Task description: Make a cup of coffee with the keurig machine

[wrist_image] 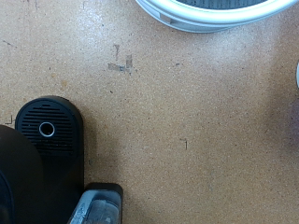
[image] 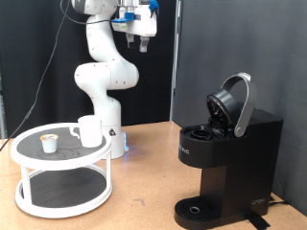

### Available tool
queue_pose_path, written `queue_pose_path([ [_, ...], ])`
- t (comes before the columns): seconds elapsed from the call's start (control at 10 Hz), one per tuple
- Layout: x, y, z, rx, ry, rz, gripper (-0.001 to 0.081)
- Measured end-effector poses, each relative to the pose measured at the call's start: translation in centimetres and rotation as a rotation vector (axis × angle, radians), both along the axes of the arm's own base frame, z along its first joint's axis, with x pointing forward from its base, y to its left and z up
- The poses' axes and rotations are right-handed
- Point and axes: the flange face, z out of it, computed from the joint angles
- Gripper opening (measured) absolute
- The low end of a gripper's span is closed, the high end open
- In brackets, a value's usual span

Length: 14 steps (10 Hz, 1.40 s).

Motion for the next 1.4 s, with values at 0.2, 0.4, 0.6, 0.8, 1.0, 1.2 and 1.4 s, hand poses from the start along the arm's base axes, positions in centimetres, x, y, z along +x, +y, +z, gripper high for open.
queue_pose_path([
  [0.2,0.0,-0.4,0.1,0.006,-0.003,-0.005,0.0734],
  [0.4,-0.3,-2.8,0.7,0.042,-0.012,-0.005,0.0734],
  [0.6,-1.1,-6.0,1.3,0.064,-0.002,0.030,0.0734],
  [0.8,-1.8,-9.0,2.0,0.052,-0.005,0.014,0.0734],
  [1.0,-2.3,-11.9,2.6,0.058,-0.026,-0.053,0.0734],
  [1.2,-2.1,-12.5,2.6,0.062,-0.023,-0.068,0.0734],
  [1.4,-2.3,-12.9,2.1,0.072,-0.012,-0.047,0.0734],
])
